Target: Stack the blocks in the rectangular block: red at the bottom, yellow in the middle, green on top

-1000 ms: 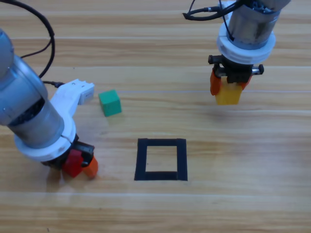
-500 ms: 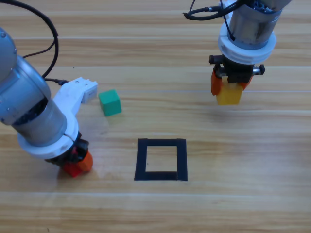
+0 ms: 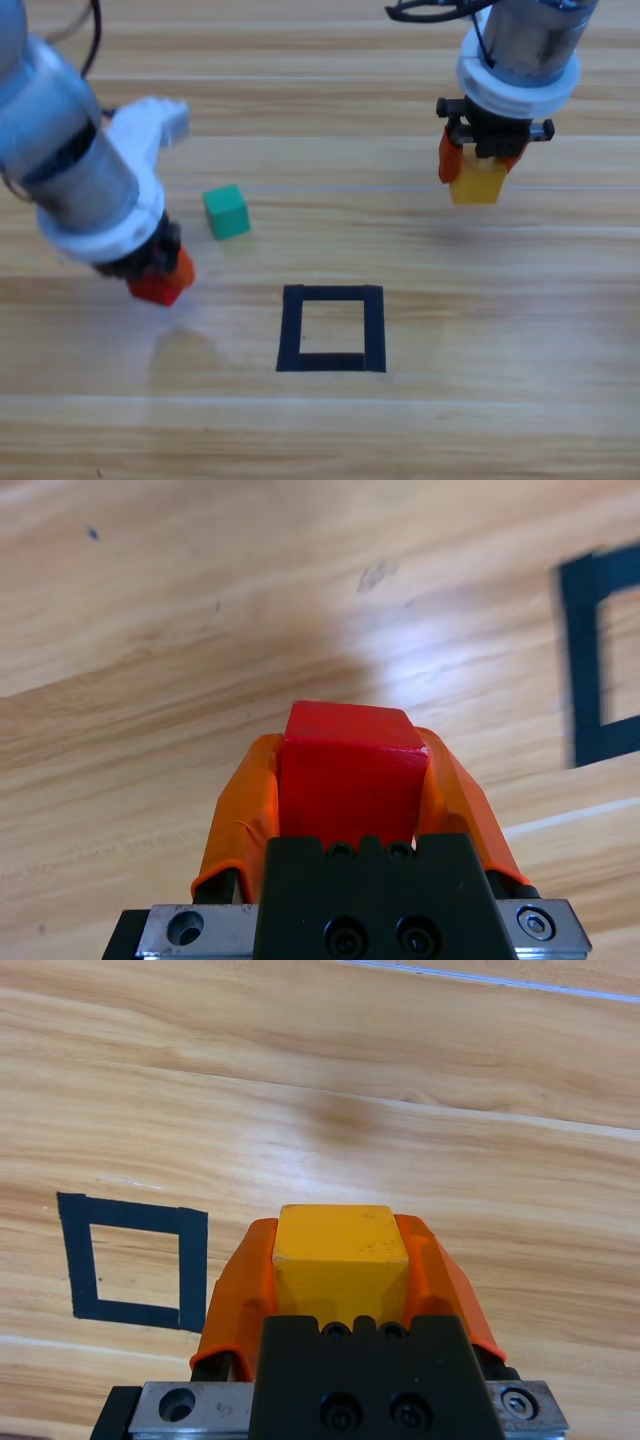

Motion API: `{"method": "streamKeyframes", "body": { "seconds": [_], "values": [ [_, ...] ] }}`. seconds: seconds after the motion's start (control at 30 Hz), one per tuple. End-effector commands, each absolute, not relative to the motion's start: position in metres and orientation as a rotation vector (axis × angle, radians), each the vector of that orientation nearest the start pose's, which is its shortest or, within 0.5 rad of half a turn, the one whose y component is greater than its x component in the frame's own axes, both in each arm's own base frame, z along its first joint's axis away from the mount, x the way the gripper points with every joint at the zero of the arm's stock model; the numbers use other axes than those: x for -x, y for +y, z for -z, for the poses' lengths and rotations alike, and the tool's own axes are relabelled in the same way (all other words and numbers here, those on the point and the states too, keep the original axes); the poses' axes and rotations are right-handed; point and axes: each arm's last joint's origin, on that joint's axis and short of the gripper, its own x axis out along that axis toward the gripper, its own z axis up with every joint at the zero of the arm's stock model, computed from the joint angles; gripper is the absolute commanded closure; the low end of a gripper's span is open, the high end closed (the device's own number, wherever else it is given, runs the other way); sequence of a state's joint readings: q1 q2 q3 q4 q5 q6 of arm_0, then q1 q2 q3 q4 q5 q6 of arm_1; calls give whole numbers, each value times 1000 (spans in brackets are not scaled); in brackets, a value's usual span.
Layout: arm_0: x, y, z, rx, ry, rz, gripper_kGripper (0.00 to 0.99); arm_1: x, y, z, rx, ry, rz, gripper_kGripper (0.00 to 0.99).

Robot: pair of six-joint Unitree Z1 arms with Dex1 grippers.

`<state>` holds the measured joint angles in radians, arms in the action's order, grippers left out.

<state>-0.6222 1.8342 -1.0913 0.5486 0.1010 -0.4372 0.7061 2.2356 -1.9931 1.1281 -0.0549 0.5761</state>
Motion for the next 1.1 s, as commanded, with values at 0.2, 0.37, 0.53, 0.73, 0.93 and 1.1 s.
{"method": "streamKeyframes", "body": {
  "seconds": [0.2,0.37,0.53,0.73,0.93,1.1],
  "values": [
    [-244,-250,-275,107,1207,137,990,-346,287,-280,48,1377,-166,990],
    [-234,-276,-266,126,1227,136,990,-350,282,-279,35,1387,-169,990],
    [-240,-316,-238,70,1280,155,990,-356,278,-278,23,1399,-184,990],
    [-255,-353,-219,0,1346,127,990,-358,279,-276,26,1402,-195,990],
    [-264,-364,-205,-13,1338,63,990,-359,281,-274,26,1409,-216,990],
    [-267,-367,-195,-14,1333,-3,990,-361,283,-271,29,1417,-221,990]
  ]
}}
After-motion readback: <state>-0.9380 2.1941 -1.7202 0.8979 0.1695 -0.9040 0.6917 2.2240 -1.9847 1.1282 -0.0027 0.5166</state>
